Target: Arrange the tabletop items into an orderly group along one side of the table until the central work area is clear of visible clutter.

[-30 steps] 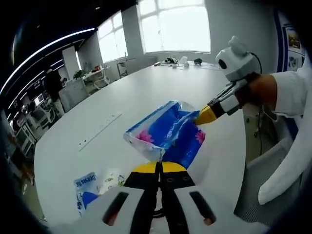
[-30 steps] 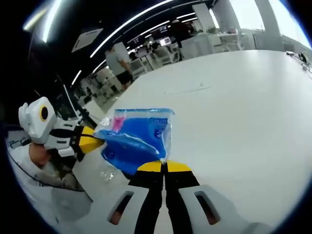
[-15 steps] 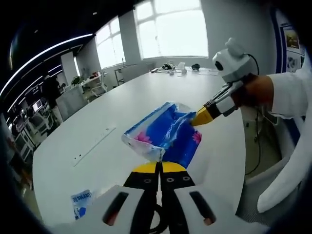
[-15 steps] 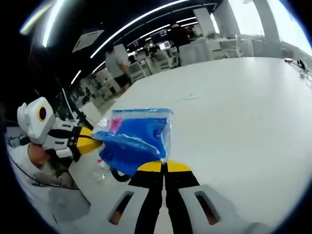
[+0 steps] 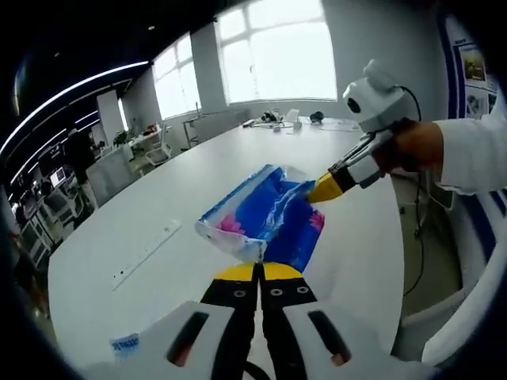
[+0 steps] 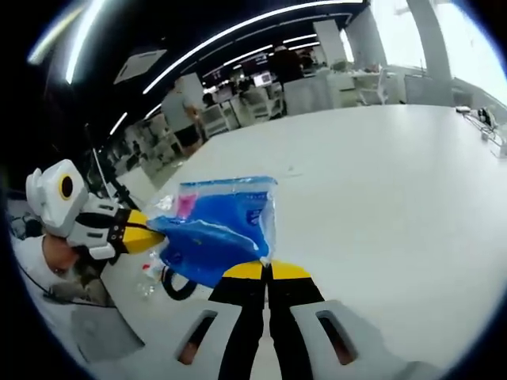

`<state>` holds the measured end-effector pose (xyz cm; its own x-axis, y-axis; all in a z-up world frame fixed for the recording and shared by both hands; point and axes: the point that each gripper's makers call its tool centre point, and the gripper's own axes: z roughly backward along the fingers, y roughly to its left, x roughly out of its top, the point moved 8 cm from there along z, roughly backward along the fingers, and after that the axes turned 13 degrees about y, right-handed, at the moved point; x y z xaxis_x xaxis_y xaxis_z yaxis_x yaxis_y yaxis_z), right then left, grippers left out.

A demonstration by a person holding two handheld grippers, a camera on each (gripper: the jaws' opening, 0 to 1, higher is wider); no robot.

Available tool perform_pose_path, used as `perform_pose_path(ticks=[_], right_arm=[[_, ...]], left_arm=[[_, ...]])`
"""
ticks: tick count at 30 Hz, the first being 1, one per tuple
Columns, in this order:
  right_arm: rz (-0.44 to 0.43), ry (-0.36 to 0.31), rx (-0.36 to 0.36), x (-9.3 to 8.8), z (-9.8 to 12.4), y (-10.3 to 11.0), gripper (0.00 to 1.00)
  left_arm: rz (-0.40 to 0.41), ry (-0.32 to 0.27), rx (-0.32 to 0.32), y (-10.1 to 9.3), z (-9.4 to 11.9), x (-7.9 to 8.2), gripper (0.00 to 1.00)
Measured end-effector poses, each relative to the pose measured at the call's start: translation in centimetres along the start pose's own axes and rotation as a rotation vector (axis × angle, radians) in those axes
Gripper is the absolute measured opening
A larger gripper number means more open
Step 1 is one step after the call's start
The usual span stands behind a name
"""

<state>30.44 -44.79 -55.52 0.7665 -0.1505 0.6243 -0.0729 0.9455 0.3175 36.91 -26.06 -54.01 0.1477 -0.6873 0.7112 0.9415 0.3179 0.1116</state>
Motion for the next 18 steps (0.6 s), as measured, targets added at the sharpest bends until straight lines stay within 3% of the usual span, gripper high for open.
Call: perform_pose_path(ticks=[18], right_arm=[[-0.005,0.012,-0.047,1.7,-1.7,-4.3,0.0]], left_arm=[[0.011,0.0,-0.013,1.4,-5.0,2.1,0.0]])
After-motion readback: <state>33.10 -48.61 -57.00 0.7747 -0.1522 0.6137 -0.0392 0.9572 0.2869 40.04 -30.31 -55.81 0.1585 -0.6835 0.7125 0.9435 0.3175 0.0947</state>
